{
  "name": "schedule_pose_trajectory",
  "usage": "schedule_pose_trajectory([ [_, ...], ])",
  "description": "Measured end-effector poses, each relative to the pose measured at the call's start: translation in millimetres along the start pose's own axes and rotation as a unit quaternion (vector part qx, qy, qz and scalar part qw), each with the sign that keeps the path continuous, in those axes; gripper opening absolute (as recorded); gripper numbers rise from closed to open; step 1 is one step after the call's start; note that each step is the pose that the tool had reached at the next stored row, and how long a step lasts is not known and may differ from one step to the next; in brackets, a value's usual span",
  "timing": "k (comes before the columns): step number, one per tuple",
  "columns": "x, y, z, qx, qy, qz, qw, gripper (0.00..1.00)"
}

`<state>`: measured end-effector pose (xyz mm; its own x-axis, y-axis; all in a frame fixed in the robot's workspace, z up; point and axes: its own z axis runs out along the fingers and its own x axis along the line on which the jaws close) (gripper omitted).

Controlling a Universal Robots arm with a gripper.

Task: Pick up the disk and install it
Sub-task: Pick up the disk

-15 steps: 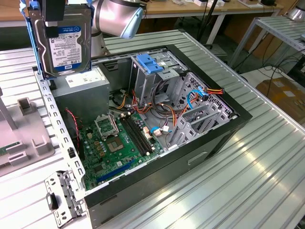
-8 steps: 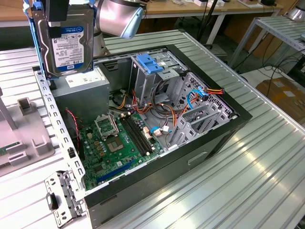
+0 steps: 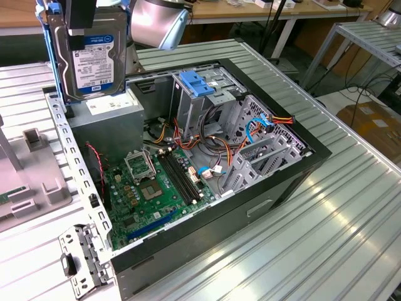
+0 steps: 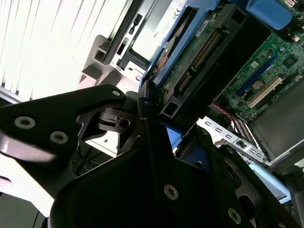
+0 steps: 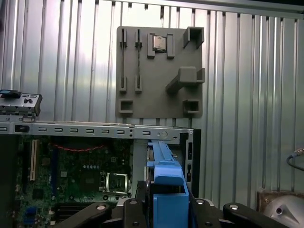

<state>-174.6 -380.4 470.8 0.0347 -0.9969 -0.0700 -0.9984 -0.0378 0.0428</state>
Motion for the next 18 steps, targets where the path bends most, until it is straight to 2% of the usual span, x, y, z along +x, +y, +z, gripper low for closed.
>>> schedule_pose_trajectory([
  [18,3.2,-9.5,-0.4,0.0000,0.0000,0.000,1.00000,0.37],
])
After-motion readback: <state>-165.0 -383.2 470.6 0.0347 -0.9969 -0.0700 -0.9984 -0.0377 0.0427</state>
